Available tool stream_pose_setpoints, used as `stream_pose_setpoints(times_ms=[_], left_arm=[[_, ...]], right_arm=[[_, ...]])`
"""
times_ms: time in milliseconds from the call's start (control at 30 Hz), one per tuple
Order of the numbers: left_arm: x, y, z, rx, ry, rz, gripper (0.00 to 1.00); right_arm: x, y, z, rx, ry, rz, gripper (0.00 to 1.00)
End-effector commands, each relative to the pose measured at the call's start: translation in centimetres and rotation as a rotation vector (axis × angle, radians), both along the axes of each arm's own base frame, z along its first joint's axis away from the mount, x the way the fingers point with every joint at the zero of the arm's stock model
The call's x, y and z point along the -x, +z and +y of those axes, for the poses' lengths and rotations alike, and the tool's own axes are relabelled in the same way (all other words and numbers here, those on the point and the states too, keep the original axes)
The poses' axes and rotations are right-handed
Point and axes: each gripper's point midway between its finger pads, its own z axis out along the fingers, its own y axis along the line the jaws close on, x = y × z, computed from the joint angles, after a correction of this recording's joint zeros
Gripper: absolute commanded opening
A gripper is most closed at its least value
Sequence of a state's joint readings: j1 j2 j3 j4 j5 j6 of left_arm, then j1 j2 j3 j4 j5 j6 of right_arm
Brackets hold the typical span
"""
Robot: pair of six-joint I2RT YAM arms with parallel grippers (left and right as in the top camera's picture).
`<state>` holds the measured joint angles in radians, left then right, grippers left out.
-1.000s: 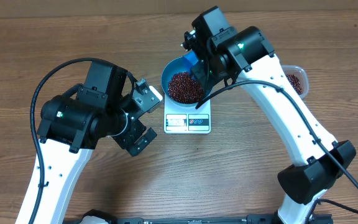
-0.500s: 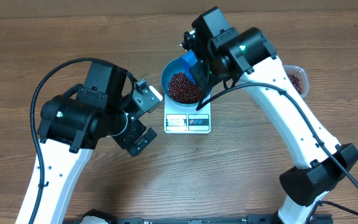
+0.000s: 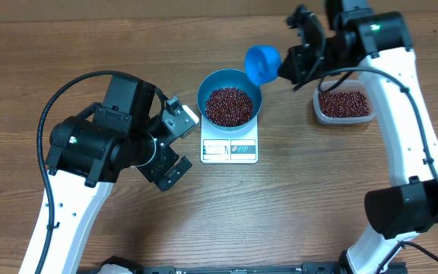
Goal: Scoop item into bowl and weigh 150g on scale
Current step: 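Raise the scoop and move it right past the bean tub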
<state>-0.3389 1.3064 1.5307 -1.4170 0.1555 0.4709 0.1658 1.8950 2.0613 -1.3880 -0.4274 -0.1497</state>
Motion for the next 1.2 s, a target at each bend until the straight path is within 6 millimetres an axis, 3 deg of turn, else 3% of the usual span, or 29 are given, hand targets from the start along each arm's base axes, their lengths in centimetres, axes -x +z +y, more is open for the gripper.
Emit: stream_pose_setpoints(times_ms=[0,167,300,600,767,933,1167], left_arm=[[-0.1,0.9,0.0,0.009,-0.001,-0.031,1.00],[-0.1,0.9,0.0,0.009,-0.001,-0.031,1.00],[-0.1,0.9,0.0,0.009,-0.001,-0.031,1.00],[-0.1,0.9,0.0,0.009,-0.001,-0.031,0.99],[-0.1,0.9,0.0,0.009,-0.001,-0.031,1.00],[-0.1,0.9,0.0,0.009,-0.001,-0.031,0.99],[-0.1,0.9,0.0,0.009,-0.001,-0.031,1.00]], right_arm=[[0.4,2.6,-1.9,-0.055,-0.045,-0.036,0.04],[0.8,1.7,-7.0,0.008,-0.158,0.019,0.04],[1.4,0.4,-11.7,0.160,-0.270,0.067,0.04],[1.7,-0.2,-18.7,0.528,-0.449,0.060,0.04],[2.6,-0.3,-20.4,0.694,-0.530,0.077,0.04],[2.8,-0.9,-19.5,0.777,-0.509,0.075,0.04],[2.6,0.1,-19.6,0.835,-0.589,0.032,0.04]])
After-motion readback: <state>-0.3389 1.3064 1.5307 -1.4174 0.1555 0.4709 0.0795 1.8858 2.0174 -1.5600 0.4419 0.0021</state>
